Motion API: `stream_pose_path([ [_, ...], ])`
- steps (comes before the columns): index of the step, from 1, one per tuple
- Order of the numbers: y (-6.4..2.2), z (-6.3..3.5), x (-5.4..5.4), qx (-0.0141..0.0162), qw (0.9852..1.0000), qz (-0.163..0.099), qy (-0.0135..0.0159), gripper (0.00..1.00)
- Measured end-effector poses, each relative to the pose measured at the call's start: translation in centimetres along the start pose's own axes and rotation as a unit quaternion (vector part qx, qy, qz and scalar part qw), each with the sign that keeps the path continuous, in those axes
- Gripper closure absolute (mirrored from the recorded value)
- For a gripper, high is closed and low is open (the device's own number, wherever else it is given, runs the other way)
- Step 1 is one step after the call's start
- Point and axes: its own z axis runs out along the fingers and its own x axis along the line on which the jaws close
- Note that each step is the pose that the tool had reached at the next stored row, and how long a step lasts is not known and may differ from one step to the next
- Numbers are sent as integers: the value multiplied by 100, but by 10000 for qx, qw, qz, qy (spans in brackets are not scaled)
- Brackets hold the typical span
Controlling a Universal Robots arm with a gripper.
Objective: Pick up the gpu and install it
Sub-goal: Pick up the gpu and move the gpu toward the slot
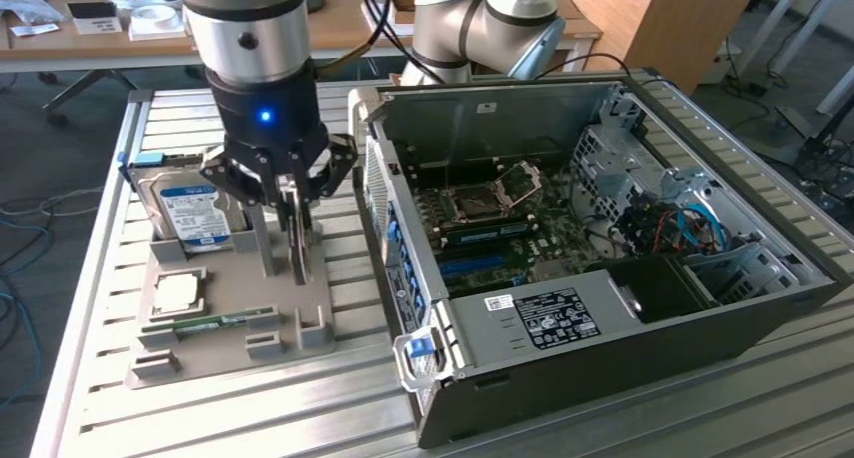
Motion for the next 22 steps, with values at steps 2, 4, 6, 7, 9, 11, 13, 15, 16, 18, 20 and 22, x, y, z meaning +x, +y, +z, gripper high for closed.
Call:
stream_pose_path([
  [2,1,-51,-3,0,10000,0,0,73],
  [4,1,-92,-4,0,10000,0,0,73],
  [6,2,-141,-7,-1,10000,-1,0,73],
  [7,3,-166,-9,-1,10000,-1,0,73],
  [9,3,-214,-13,-1,10000,-1,0,73],
  [11,5,-267,-18,-1,10000,0,0,73],
  [13,6,-323,-23,-1,10000,0,0,73],
  [15,7,-377,-27,-1,10000,0,0,73],
  [16,7,-404,-29,-1,10000,0,0,73],
  [18,8,-465,-36,-2,10000,0,0,73],
  [20,9,-501,-39,-4,10000,0,0,73],
  [22,10,-530,-42,-8,10000,0,0,73],
])
